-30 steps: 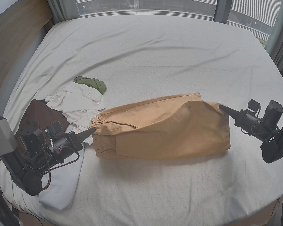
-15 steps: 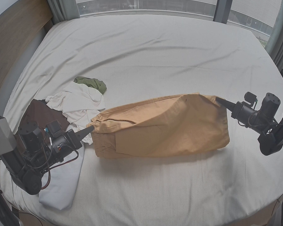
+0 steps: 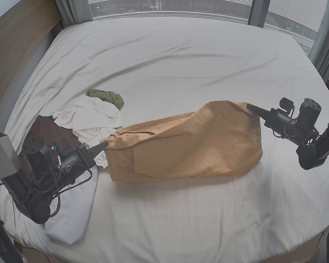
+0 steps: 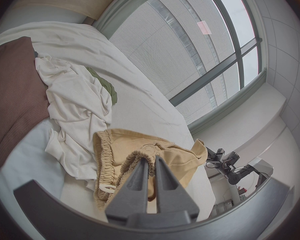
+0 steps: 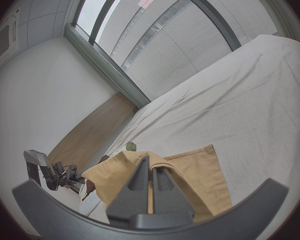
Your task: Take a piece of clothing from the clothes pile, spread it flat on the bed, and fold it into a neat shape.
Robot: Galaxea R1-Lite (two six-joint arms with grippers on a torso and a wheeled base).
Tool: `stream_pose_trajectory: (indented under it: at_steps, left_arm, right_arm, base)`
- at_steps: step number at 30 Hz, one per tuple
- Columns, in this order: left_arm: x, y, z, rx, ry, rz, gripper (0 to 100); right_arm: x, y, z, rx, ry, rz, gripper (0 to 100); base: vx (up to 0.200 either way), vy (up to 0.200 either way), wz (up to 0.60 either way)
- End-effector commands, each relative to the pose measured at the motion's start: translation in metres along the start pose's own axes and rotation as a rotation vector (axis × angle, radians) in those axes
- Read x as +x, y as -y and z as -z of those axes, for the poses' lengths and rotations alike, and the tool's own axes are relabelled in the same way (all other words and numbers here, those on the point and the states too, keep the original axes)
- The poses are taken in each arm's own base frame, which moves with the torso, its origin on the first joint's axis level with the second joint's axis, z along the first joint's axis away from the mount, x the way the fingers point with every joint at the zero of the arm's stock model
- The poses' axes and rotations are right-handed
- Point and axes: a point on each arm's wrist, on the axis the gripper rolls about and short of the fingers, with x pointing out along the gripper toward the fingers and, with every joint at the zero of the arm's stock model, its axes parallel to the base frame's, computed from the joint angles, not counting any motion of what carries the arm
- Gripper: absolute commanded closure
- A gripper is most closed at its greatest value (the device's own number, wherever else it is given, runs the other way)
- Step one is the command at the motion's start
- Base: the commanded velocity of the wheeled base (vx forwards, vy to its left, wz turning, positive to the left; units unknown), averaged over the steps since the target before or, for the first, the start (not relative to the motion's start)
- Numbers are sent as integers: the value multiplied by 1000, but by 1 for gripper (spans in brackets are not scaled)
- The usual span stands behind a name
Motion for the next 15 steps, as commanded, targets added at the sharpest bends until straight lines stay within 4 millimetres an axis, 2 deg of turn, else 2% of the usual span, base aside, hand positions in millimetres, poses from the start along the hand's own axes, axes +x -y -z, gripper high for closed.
stream_pose_trajectory:
  at_steps: [1,8,15]
  left_arm:
    - [12,-10,6,-10,4,-36,100]
    - [28,-23,13,-14,30,-94,100]
    - [37,-25,19,-14,22,-97,100]
  right_arm:
    - [14,16,7,3,-8,3,100]
    - [27,25,14,8,-21,-2,100]
    - [37,27,16,2,-14,-13,100]
  base:
    - [0,0,0]
    - [0,0,0]
    - [0,0,0]
